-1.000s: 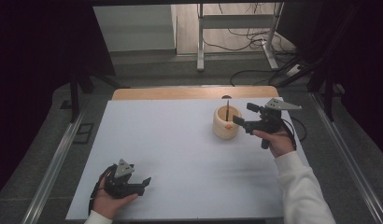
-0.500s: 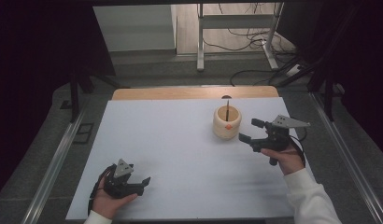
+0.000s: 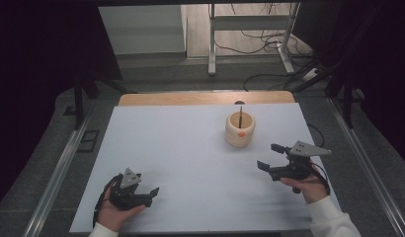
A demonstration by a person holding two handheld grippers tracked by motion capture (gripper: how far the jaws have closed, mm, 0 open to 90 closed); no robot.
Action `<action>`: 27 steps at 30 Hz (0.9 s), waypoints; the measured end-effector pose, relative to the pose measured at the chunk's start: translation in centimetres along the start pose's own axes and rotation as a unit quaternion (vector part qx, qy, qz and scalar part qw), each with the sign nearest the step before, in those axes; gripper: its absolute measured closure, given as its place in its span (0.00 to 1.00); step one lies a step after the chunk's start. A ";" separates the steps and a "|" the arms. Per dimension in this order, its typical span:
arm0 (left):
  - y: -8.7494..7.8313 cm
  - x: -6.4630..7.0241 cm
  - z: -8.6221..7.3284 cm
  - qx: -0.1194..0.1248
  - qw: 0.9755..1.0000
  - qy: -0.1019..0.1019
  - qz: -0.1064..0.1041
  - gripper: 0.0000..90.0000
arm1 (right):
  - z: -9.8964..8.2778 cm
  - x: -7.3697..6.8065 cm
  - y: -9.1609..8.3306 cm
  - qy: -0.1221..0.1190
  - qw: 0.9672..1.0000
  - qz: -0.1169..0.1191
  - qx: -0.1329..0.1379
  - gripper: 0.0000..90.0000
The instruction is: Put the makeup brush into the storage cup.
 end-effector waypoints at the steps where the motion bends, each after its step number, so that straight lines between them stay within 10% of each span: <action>1: 0.0 0.0 0.0 0.000 1.000 0.000 0.000 0.20 | -0.4 -0.1 -0.1 0.000 1.000 -0.001 -0.005 0.11; 13: 0.0 0.0 0.0 0.001 1.000 0.000 0.002 0.20 | -4.2 -1.2 -1.9 0.013 0.999 -0.021 -0.025 0.14; 27: 0.1 0.1 0.0 0.001 1.000 0.000 0.001 0.20 | -4.4 -0.8 -1.9 0.006 0.999 -0.042 -0.034 0.14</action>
Point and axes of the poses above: each handheld gripper's, and its own axes: y roughly forward along the jaws, z roughly out of its top, x roughly to its right, the point moved 6 cm from there along y, roughly forward along the jaws, and after that the axes turned 5 degrees about z, right-handed, at the moved point
